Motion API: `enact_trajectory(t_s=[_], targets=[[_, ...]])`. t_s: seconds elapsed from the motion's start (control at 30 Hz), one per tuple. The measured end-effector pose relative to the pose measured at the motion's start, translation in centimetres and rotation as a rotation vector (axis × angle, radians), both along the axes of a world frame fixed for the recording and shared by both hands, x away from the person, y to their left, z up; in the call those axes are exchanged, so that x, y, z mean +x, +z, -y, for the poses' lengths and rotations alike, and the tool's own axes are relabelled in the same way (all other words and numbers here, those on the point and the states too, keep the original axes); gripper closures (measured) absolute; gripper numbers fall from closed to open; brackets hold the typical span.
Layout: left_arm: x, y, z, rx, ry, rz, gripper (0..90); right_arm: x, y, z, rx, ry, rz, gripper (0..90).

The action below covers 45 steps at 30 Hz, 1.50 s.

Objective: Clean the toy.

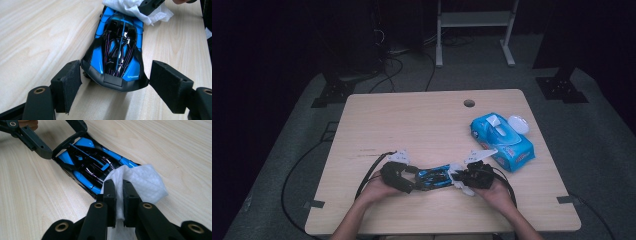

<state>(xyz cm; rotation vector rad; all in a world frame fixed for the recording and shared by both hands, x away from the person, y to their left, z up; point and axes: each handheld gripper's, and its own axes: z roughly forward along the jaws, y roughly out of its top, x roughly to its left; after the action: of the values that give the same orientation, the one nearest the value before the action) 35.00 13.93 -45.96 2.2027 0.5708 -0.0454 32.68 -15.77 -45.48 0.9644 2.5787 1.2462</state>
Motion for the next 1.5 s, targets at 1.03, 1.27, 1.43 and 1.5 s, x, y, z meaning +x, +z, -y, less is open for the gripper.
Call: enact_trajectory(t_s=[1.03,1.27,1.43,1.5], targets=[[-0.3,-0.2,0.0,0.017,0.078,0.022,46.0,-1.0,-0.3,-0.5,-0.026,0.011,0.065,83.1],[-0.1,-0.3,-0.1,0.025,0.100,-0.027,39.8,-1.5,-0.4,-0.4,-0.020,0.017,0.082,83.6],[0.3,-0.2,-0.1,0.040,0.128,-0.108,35.4,-1.6,-0.5,-0.4,-0.012,0.018,0.092,83.5],[0.2,-0.1,-0.1,0.032,0.115,-0.119,41.6,-1.6,-0.5,-0.4,-0.011,0.020,0.091,83.5]])
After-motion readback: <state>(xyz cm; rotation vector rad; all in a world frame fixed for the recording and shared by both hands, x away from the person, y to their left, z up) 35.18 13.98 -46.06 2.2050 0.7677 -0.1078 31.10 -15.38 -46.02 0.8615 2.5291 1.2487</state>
